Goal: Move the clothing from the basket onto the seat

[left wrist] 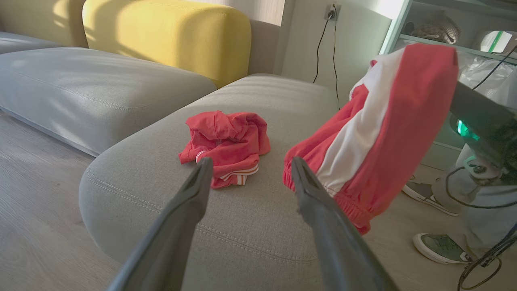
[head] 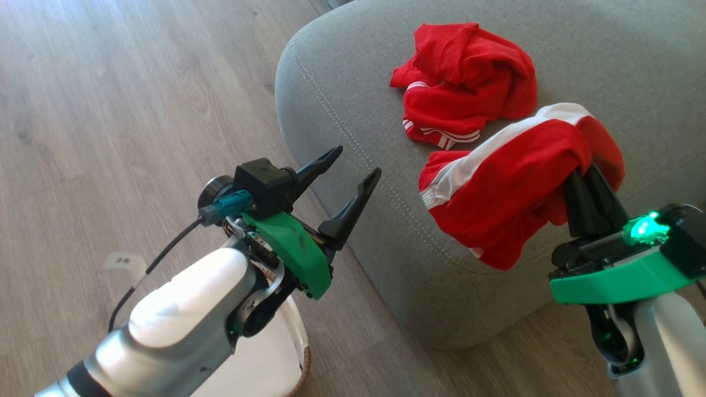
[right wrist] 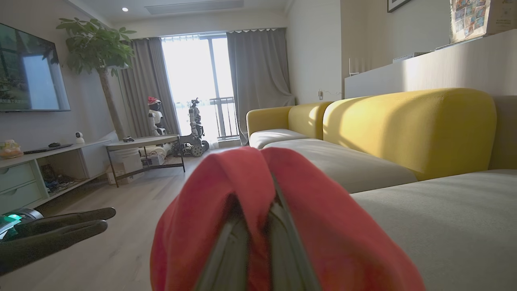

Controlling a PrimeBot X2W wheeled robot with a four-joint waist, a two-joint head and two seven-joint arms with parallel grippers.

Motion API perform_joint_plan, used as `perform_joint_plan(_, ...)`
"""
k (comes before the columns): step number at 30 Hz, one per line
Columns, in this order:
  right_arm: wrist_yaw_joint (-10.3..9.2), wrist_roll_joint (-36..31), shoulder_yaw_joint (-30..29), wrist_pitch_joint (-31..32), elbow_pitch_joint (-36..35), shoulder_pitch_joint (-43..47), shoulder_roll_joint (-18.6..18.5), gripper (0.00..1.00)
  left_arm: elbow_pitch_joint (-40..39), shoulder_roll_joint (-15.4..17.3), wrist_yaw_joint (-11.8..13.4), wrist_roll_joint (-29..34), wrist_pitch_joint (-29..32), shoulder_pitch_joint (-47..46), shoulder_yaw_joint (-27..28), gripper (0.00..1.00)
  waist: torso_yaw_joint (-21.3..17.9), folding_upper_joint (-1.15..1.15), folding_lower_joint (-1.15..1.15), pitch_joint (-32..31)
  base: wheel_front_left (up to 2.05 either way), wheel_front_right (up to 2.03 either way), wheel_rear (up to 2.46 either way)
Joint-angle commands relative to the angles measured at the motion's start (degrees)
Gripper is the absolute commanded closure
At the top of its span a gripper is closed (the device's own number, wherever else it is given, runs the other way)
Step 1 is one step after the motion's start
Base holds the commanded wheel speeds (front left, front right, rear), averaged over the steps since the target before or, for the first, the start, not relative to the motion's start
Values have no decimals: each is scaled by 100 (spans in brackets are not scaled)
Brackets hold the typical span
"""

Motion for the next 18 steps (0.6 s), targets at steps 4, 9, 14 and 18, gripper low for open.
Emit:
perform_joint_plan(4, -1, -91, 0, -55, -298, -42, 20, 100, -183, 123, 22, 65, -64, -323, 242, 0, -4, 0, 0, 48, 0, 0, 0)
perform_joint_plan(9, -1, -123, -63, -55, -335, -54, 18, 100, -184, 130, -2, 54, -69, -361, 241, 0, 47, 0, 0, 93, 0, 0, 0)
perform_joint_plan(14, -1, -163, -129, -55, -336, -267, -38, 100, -212, 154, -1, 58, -55, -418, 249, 0, 110, 0, 0, 201, 0, 0, 0)
perform_joint_plan(18, -1, -123, -235, -55, -194, -587, -152, 100, -272, 170, 0, 84, -20, -492, 240, 0, 189, 0, 0, 350, 0, 0, 0)
